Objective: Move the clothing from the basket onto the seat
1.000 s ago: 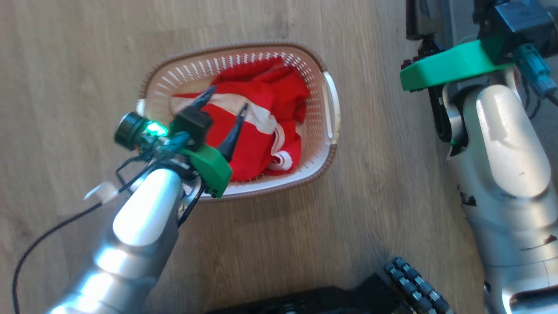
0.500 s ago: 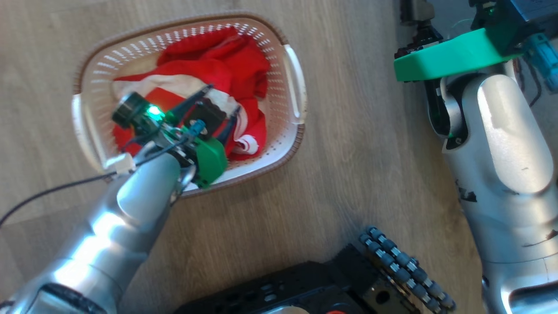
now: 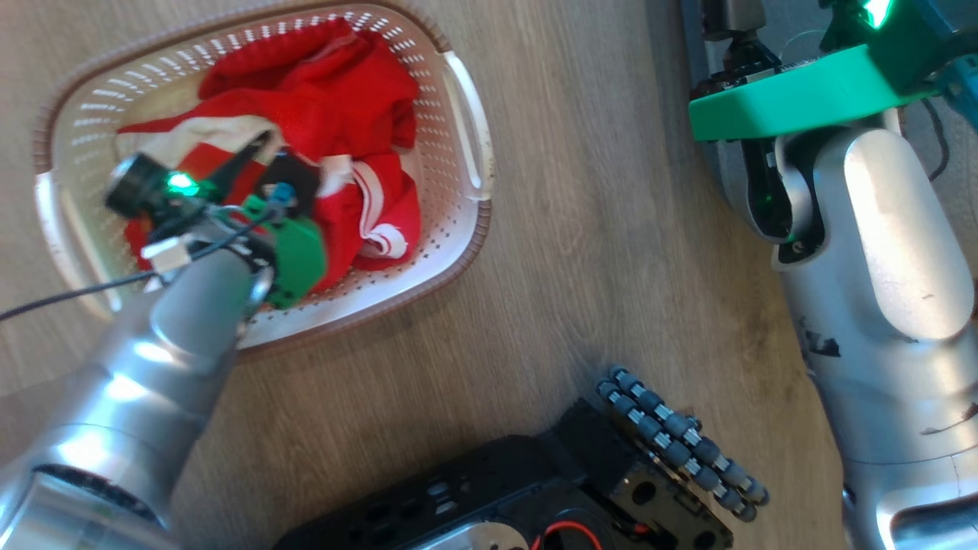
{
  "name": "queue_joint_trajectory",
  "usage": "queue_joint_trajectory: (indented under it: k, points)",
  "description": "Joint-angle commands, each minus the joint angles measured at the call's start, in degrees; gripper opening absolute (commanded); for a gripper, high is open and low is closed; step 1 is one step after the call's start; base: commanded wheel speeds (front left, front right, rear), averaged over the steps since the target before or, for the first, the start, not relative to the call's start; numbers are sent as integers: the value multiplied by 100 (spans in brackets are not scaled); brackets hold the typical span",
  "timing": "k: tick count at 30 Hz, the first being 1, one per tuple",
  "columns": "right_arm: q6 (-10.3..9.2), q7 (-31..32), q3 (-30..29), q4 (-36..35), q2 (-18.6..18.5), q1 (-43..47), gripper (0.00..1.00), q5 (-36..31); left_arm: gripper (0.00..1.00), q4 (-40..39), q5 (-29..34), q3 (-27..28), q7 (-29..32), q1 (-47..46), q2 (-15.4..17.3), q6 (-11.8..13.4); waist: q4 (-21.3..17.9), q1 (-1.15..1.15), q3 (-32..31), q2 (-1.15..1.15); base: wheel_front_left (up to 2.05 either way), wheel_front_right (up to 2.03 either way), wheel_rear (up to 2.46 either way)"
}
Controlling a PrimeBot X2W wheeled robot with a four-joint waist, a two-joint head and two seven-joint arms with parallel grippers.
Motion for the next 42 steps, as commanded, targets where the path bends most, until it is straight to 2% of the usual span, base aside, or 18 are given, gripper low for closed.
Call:
queue_joint_trajectory:
  k: [1, 4, 7, 8, 9, 20, 34, 42]
  points:
    - [13, -27, 59, -222, 72, 165, 100, 56, 100, 31, 35, 91, -29, -32, 163, 63, -94, -1, 90, 0, 0, 0, 0]
    - [13, -27, 49, -258, 72, 164, 100, 128, 100, 309, 10, 104, -28, -121, 221, 115, -172, -1, 153, 0, 0, 0, 0]
    - [13, -27, 23, -266, 72, 178, 100, 164, 100, 418, -50, 118, -28, -179, 229, 52, -202, -1, 183, 0, 0, 0, 0]
    - [13, -27, 13, -270, 72, 186, 100, 168, 48, 404, -62, 114, -28, -188, 230, 19, -204, -1, 186, 0, 0, 0, 0]
    - [13, -27, 5, -271, 72, 192, 100, 170, 0, 379, -70, 103, -28, -191, 234, -23, -205, -1, 187, 0, 0, 0, 0]
    - [13, -27, -102, -75, 72, 201, 100, 106, 0, -117, -260, 102, -29, -38, 97, -272, 6, -1, -197, 0, 0, 0, 0]
    - [13, -27, -145, 441, 72, 601, 100, -255, 0, -1501, -526, 265, -29, 989, 41, -470, 535, -1, -1610, 0, 0, 0, 0]
    - [13, -27, -165, 735, 72, 993, 100, -393, 0, -1972, -637, 467, -29, 1586, -98, -504, 818, -1, -2468, 0, 0, 0, 0]
